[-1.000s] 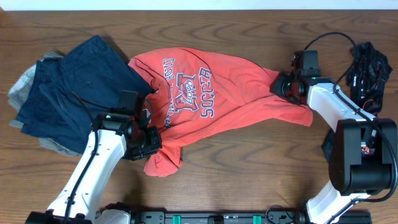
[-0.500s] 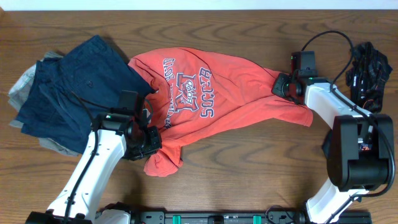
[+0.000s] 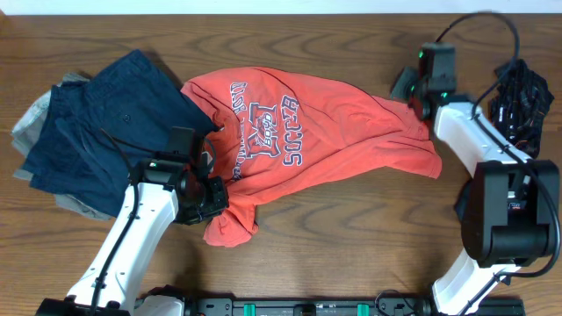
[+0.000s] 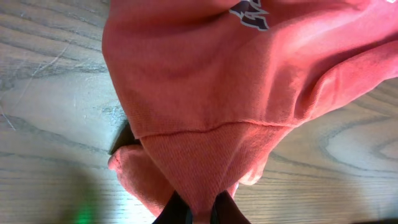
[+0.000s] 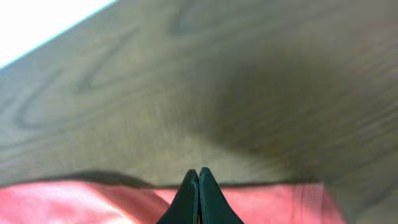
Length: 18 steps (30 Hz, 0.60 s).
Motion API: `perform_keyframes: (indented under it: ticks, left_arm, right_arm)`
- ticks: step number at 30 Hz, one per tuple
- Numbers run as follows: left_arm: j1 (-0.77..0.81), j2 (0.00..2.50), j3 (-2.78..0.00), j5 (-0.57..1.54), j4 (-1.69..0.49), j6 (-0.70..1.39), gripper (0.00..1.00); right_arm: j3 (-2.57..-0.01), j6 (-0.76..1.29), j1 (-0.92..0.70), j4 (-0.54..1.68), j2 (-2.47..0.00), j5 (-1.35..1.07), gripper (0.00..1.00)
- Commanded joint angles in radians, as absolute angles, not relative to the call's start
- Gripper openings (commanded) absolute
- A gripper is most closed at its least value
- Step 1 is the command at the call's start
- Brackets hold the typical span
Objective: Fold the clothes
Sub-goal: 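Grasp the t-shirt's right sleeve corner with the right gripper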
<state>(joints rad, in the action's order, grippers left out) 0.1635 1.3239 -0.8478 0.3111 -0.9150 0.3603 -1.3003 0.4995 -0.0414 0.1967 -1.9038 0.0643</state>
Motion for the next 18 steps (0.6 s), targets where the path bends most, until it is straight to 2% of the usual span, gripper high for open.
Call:
perform_keyframes:
  ticks: [1, 2, 3, 7, 11, 18]
  left_arm:
    - [0.158, 1.320, -0.865, 0.305, -0.914, 0.341, 0.06]
    - [0.158, 1.320, -0.865, 0.305, -0.914, 0.342, 0.06]
    - [0.159, 1.320, -0.865, 0.305, -0.915, 0.342, 0.06]
    - [0.158, 1.320, -0.865, 0.305, -0.916, 0.341, 0.06]
    - [0.158, 1.320, -0.865, 0.305, -0.914, 0.341, 0.06]
    - [0.158, 1.320, -0.865, 0.305, -0.914, 0.341, 0.06]
  right_arm:
    - [-1.367, 0.445, -0.028, 0.306, -1.902, 0.048, 0.16]
    - [-1.378, 0.426, -0.028, 0.371, -1.902, 0.033, 0.29]
    - [-1.380, 0.410, -0.030, 0.424, -1.902, 0.033, 0.38]
    - [-1.363, 0.327, -0.030, 0.621, -1.905, 0.088, 0.48]
    - [-1.319, 0.205, -0.030, 0.644, -1.905, 0.089, 0.49]
    - [-1.241, 0.160, -0.035, 0.600, -1.905, 0.046, 0.49]
